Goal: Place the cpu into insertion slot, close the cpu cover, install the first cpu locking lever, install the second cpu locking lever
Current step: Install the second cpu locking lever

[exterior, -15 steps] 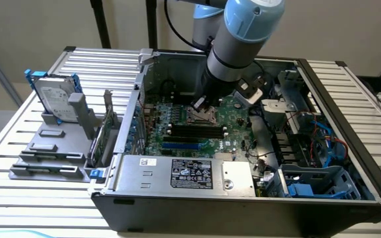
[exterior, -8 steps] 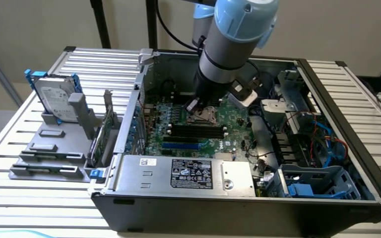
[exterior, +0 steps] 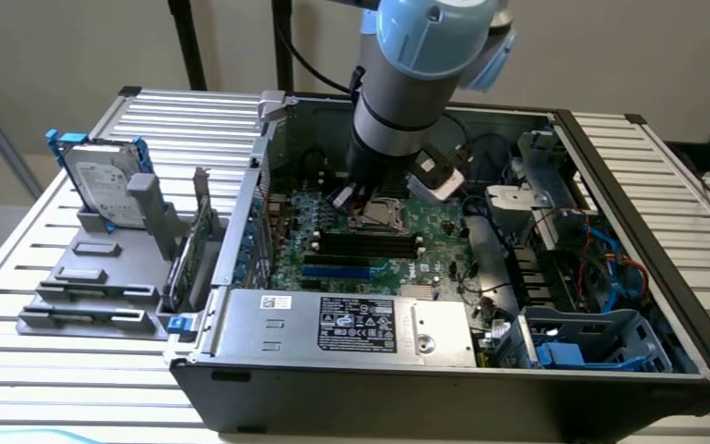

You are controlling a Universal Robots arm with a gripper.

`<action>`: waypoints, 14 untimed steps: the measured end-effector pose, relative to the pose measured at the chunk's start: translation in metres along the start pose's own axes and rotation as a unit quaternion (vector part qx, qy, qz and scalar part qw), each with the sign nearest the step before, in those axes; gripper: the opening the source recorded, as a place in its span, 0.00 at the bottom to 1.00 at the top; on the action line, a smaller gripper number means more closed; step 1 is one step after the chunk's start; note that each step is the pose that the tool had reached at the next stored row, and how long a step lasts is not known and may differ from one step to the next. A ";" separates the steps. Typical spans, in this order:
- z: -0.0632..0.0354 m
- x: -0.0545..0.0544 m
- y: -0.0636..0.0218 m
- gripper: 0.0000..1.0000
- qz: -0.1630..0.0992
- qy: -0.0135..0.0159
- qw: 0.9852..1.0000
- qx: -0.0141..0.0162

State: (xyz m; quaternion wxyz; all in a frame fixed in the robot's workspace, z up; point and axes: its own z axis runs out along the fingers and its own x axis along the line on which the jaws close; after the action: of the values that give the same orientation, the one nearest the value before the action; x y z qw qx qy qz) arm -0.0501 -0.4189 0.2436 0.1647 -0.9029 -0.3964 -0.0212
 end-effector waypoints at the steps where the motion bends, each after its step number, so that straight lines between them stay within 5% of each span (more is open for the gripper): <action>1: 0.0004 -0.001 -0.0005 0.11 0.000 0.000 1.000 0.000; 14: 0.0172 -0.010 -0.0031 0.11 0.000 0.000 1.000 0.000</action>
State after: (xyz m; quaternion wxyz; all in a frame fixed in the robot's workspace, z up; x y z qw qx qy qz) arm -0.0609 -0.4186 0.2265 0.1647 -0.9029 -0.3965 -0.0212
